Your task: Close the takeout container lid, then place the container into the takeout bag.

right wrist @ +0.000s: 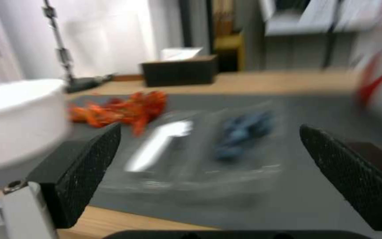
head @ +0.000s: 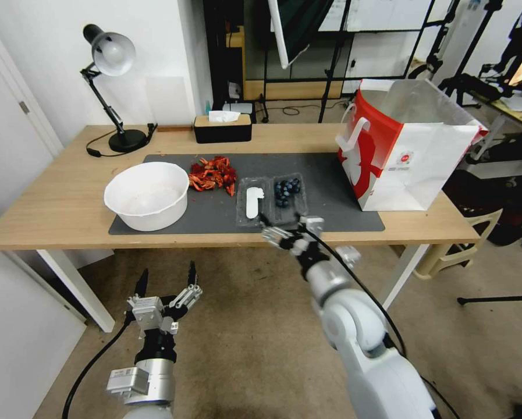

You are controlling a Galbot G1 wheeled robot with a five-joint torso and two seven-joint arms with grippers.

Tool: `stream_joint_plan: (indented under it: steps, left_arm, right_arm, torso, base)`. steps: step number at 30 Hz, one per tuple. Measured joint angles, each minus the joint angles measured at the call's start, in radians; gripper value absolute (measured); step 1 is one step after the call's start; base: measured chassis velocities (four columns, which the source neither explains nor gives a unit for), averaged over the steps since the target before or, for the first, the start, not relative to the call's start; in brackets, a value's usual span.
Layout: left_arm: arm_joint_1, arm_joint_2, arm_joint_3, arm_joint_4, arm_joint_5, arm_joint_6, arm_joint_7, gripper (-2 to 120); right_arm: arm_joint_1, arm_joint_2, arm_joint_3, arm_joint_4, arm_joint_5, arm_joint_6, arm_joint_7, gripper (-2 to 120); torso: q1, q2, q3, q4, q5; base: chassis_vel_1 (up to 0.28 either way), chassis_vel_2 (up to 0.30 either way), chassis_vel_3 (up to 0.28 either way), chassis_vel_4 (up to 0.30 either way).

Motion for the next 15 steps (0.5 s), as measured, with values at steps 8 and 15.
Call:
stream_joint_plan:
  steps: [8, 15]
  left_arm:
    - [-0.018, 0.045, 0.041, -0.063, -0.234, 0.113, 0.037, 100]
    - [-0.069, 0.114, 0.069, -0.121, -0.533, 0.245, 0.03, 100]
  right_arm:
    - [-0.175, -0.024, 0.112, 0.087, -0.129, 0.178, 0.01, 100]
    - [-0.314, 0.001, 0.173, 0.115, -0.138, 0.284, 0.01, 100]
  torso:
    - [0.0, 0.0, 0.0, 0.0001, 0.0]
    - [0.0, 0.0, 0.0, -0.0005, -0.0003]
  base:
    - [0.0, 0.0, 0.0, 0.0]
    - [0.0, 0.0, 0.0, 0.0]
